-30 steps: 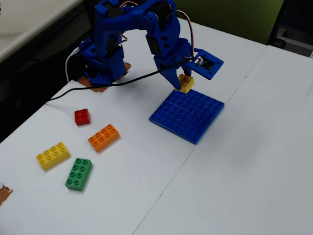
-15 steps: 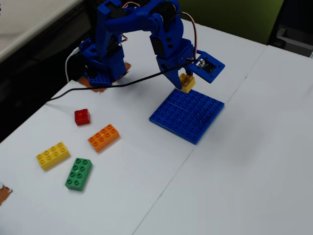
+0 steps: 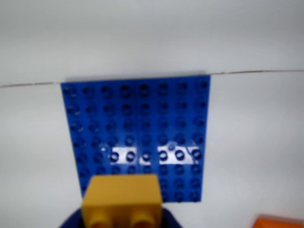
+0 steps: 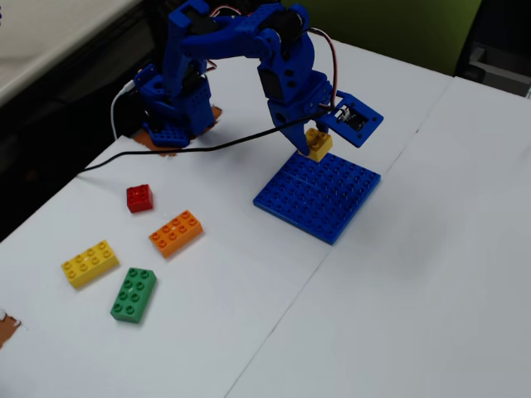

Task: Pick up the 2x2 yellow block and go up the 8x8 blue block.

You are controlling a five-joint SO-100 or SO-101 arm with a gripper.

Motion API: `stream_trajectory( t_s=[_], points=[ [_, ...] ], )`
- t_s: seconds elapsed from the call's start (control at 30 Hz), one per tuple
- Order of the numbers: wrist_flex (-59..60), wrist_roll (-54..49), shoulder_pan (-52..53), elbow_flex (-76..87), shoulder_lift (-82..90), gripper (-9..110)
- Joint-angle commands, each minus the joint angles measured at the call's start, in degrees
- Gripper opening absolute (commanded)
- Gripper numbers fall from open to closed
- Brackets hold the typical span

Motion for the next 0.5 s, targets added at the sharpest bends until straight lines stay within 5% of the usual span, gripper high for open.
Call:
stream_trajectory(
  t_s=[0.0,0.47],
  points=[
    [0.18,-0.62,0.7,-3.08,0.26,0],
    [0.35,-0.97,1.41,-3.43,-0.09,0]
  ],
)
